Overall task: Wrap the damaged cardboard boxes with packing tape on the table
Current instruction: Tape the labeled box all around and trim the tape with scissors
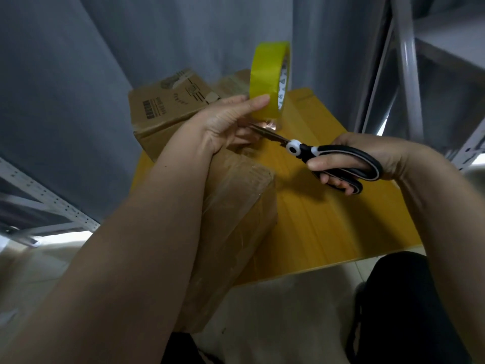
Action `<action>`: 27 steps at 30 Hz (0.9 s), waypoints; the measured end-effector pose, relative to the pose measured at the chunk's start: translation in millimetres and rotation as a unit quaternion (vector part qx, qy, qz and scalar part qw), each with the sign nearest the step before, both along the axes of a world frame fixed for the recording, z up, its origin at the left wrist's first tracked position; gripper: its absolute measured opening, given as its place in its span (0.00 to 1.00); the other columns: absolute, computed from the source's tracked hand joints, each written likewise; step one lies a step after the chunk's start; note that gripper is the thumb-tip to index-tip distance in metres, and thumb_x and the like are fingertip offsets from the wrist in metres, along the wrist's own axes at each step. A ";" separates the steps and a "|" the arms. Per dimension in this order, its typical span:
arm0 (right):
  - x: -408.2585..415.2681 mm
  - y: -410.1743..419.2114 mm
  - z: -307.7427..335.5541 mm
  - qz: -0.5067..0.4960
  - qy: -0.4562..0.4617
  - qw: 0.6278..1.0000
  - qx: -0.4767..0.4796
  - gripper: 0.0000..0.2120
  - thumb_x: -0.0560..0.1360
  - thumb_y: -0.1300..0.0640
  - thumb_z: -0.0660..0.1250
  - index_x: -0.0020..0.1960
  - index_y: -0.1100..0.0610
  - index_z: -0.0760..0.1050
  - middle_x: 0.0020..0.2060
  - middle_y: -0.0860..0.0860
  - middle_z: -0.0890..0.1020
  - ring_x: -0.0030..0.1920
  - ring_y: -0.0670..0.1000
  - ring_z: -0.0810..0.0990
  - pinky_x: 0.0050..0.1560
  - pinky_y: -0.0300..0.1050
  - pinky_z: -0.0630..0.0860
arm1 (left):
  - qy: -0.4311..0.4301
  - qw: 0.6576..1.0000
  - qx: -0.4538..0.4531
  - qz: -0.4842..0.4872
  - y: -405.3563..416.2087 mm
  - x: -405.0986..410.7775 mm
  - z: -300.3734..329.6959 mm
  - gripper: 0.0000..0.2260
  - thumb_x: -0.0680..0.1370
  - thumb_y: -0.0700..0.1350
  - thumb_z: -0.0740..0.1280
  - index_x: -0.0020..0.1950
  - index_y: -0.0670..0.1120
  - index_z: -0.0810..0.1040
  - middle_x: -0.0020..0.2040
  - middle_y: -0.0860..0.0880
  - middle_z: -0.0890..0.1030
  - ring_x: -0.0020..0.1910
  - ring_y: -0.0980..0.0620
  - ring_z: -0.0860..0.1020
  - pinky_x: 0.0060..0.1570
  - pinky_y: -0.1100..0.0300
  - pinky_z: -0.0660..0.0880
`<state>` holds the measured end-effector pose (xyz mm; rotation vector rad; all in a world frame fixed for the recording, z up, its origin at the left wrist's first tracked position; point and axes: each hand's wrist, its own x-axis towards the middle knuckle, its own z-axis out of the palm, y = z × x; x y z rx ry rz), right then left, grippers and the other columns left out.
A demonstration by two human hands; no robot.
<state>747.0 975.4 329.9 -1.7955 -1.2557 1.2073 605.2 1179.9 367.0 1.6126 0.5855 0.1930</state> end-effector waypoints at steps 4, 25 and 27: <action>-0.6 4.8 0.7 0.030 -0.052 0.998 -0.034 0.29 0.62 0.35 0.74 0.42 0.61 0.77 0.33 0.55 0.78 0.34 0.52 0.78 0.38 0.42 0.77 | 0.004 1.000 -0.002 0.026 -1.1 2.1 -0.6 0.14 0.67 0.52 0.75 0.49 0.51 0.79 0.44 0.47 0.86 0.42 0.51 0.83 0.59 0.49 0.77; -91.4 42.7 22.8 -0.145 -0.249 0.912 0.292 0.15 0.80 0.48 0.60 0.62 0.51 0.76 0.57 0.43 0.79 0.56 0.44 0.75 0.52 0.38 0.70 | -0.099 0.982 -0.065 0.149 5.5 3.2 -5.0 0.08 0.75 0.49 0.73 0.48 0.49 0.75 0.47 0.46 0.85 0.39 0.54 0.82 0.51 0.53 0.79; -118.8 51.7 26.7 -0.068 -0.291 0.919 0.259 0.14 0.80 0.49 0.60 0.63 0.52 0.74 0.58 0.48 0.79 0.58 0.49 0.76 0.50 0.42 0.69 | -0.115 0.978 -0.080 0.157 6.6 3.6 -5.8 0.08 0.75 0.47 0.73 0.47 0.48 0.75 0.44 0.46 0.84 0.39 0.52 0.83 0.48 0.55 0.80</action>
